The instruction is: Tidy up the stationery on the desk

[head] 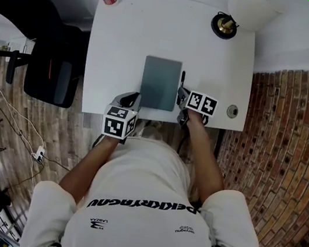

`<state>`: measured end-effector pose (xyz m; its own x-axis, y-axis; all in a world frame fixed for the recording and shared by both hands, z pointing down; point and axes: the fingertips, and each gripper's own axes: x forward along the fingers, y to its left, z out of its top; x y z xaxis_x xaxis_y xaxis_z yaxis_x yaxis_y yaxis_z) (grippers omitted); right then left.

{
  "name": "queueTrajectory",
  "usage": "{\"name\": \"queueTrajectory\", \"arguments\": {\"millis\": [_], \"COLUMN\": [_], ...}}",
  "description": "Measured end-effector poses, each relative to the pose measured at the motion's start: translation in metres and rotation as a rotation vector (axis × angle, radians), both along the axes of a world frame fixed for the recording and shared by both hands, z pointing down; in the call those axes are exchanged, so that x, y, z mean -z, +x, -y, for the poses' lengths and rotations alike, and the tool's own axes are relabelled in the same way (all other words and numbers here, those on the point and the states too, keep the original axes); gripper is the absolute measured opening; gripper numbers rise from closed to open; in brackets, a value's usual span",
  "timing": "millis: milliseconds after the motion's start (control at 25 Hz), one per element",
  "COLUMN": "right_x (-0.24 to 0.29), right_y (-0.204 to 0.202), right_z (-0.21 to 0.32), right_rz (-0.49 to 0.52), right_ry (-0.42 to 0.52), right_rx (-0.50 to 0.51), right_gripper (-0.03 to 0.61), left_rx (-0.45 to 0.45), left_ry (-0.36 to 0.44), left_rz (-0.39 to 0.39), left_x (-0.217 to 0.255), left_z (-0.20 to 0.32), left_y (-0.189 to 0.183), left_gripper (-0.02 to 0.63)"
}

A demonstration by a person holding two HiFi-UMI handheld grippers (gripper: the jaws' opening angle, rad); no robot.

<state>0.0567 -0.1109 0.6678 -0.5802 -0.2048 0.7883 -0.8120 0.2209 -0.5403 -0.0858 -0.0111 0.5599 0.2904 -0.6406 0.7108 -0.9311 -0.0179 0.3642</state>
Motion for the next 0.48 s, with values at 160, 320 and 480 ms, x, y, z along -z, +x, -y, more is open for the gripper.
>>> {"name": "queueTrajectory", "arguments": {"millis": [160,320,480], "right_x": [0.000,0.004,0.024], "right_y": [-0.001,0.001,0.005], "right_z": [0.000,0.001,0.007], "right_rz": [0.028,0.023,0.017], "right_ry": [-0.024,-0.009,0.059], "right_rx": [-0.037,-0.051,-0.052], "right_gripper": [0.060,0.071,0.069], "left_rx": [0.018,0.033,0.043], "left_ry": [-0.014,-0.012,0.019], "left_rz": [-0.026,-0.048,-0.048], "left_x": [-0.002,-0.001,0.007], "left_z": [-0.001,0.001,0.006], "left_y": [-0.001,-0.001,-0.005], "left_gripper": [-0.002,-0.002,-0.002]}}
